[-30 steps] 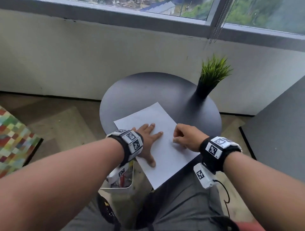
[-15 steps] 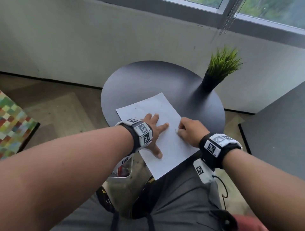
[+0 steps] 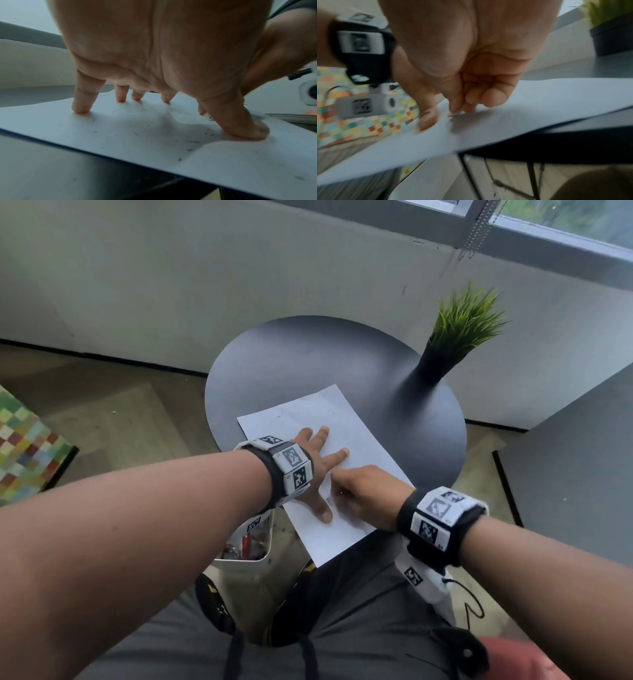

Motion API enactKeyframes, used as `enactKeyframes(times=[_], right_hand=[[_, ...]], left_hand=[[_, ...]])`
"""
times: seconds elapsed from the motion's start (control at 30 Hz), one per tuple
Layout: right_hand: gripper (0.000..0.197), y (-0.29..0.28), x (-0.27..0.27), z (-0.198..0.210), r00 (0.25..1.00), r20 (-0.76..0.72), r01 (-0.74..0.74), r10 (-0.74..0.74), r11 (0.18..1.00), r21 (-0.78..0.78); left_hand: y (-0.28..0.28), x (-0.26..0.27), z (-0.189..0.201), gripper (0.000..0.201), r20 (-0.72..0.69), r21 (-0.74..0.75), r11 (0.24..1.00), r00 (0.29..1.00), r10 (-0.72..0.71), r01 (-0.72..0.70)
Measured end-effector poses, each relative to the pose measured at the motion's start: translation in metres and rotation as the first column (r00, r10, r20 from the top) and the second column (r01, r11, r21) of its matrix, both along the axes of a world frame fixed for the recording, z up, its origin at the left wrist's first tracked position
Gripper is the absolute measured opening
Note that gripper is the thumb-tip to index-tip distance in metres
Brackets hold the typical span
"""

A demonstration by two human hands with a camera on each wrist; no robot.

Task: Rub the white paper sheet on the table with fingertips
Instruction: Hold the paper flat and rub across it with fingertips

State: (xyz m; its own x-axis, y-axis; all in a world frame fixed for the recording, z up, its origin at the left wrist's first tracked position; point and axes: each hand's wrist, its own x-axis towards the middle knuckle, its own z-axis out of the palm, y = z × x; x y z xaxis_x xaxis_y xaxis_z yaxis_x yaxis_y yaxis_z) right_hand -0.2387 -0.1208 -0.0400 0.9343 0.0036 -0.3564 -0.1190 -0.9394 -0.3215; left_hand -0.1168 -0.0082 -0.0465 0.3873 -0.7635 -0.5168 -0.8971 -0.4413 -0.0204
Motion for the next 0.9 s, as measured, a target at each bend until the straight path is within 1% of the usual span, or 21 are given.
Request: enactKeyframes(times=[0.03, 0.07, 0.13, 0.17, 0.23, 0.3, 0.33, 0.37, 0.4, 0.47, 0.5, 0.53, 0.57, 0.63, 0.67, 0.7, 0.73, 0.8, 0.83, 0.87, 0.9], right_hand=[[0.009, -0.009, 0.005, 0.002, 0.999, -0.008, 0.046, -0.046, 0.999, -0.018], [0.008, -0.024, 0.011, 0.002, 0.99, 0.005, 0.141, -0.141, 0.988, -0.057], [0.006, -0.044, 0.015, 0.001, 0.942, 0.084, 0.331, -0.324, 0.939, -0.097], [0.007, -0.043, 0.013, -0.001, 0.939, 0.112, 0.338, -0.326, 0.934, -0.111], [0.008, -0.02, 0.007, -0.002, 0.979, 0.112, 0.182, -0.169, 0.976, -0.119], [0.012, 0.002, -0.004, -0.001, 0.999, 0.053, 0.004, -0.002, 0.999, -0.037], [0.012, 0.0, -0.005, 0.0, 1.0, 0.029, -0.002, 0.002, 1.0, -0.023], [0.011, -0.008, -0.001, 0.001, 0.999, 0.026, 0.044, -0.043, 0.999, -0.027], [0.011, -0.02, 0.004, 0.0, 0.991, 0.033, 0.128, -0.127, 0.991, -0.044], [0.013, -0.037, 0.012, -0.002, 0.947, 0.092, 0.317, -0.309, 0.945, -0.084], [0.013, -0.036, 0.013, -0.003, 0.939, 0.113, 0.337, -0.326, 0.936, -0.102], [0.012, -0.028, 0.012, -0.003, 0.953, 0.121, 0.293, -0.279, 0.948, -0.121], [0.011, -0.015, 0.009, -0.002, 0.974, 0.105, 0.212, -0.2, 0.971, -0.111], [0.006, 0.008, -0.005, -0.001, 0.999, 0.029, 0.015, -0.015, 1.0, -0.021], [0.006, 0.006, -0.008, 0.0, 1.0, 0.009, -0.01, 0.01, 1.0, 0.012], [0.009, -0.002, -0.006, 0.002, 0.999, 0.012, 0.032, -0.032, 0.999, 0.024], [0.012, -0.015, -0.002, 0.001, 0.991, 0.022, 0.131, -0.131, 0.991, 0.014], [0.013, -0.036, 0.006, 0.0, 0.941, 0.081, 0.332, -0.328, 0.943, -0.035], [0.013, -0.037, 0.007, -0.001, 0.931, 0.102, 0.356, -0.35, 0.933, -0.052], [0.012, -0.03, 0.006, -0.002, 0.948, 0.125, 0.303, -0.294, 0.95, -0.069], [0.01, -0.017, 0.004, -0.003, 0.972, 0.119, 0.21, -0.202, 0.976, -0.057]], left_hand=[[0.0, 0.0, 0.0, 0.131, 0.0, 0.002, 1.0, 1.0, -0.001, 0.001], [-0.001, 0.0, 0.001, 0.13, 0.001, 0.006, 1.0, 1.0, -0.001, 0.001], [-0.001, -0.001, 0.001, 0.13, 0.004, 0.021, 1.0, 1.0, 0.002, -0.003], [-0.001, -0.001, 0.001, 0.131, 0.006, 0.027, 1.0, 1.0, 0.005, -0.005], [-0.002, 0.0, 0.002, 0.132, 0.005, 0.03, 1.0, 1.0, 0.0, 0.0], [-0.002, 0.001, 0.003, 0.132, 0.004, 0.034, 0.999, 1.0, -0.013, 0.013], [-0.003, 0.002, 0.004, 0.132, 0.002, 0.037, 0.999, 1.0, -0.017, 0.017], [-0.003, 0.002, 0.004, 0.132, -0.003, 0.038, 0.999, 1.0, -0.016, 0.016], [-0.004, 0.003, 0.003, 0.132, -0.006, 0.038, 0.999, 1.0, -0.009, 0.009], [-0.005, 0.004, 0.003, 0.132, -0.005, 0.042, 0.999, 1.0, 0.005, -0.005], [-0.005, 0.004, 0.003, 0.132, -0.005, 0.044, 0.999, 1.0, 0.009, -0.009], [-0.005, 0.004, 0.003, 0.132, -0.006, 0.044, 0.999, 1.0, 0.011, -0.01], [-0.005, 0.004, 0.003, 0.133, -0.006, 0.043, 0.999, 1.0, 0.008, -0.008], [-0.005, 0.003, 0.004, 0.134, -0.001, 0.049, 0.999, 1.0, -0.003, 0.003], [-0.005, 0.003, 0.003, 0.134, 0.0, 0.053, 0.999, 1.0, -0.004, 0.004], [-0.006, 0.003, 0.003, 0.134, -0.001, 0.049, 0.999, 1.0, 0.001, -0.001], [-0.006, 0.002, 0.002, 0.133, -0.002, 0.04, 0.999, 1.0, 0.007, -0.007], [-0.005, 0.002, 0.001, 0.133, 0.003, 0.034, 0.999, 1.0, 0.013, -0.013], [-0.004, 0.002, 0.001, 0.133, 0.005, 0.037, 0.999, 1.0, 0.012, -0.012], [-0.004, 0.002, 0.001, 0.133, 0.005, 0.039, 0.999, 1.0, 0.009, -0.009], [-0.005, 0.003, 0.001, 0.133, 0.004, 0.042, 0.999, 1.0, 0.004, -0.004]])
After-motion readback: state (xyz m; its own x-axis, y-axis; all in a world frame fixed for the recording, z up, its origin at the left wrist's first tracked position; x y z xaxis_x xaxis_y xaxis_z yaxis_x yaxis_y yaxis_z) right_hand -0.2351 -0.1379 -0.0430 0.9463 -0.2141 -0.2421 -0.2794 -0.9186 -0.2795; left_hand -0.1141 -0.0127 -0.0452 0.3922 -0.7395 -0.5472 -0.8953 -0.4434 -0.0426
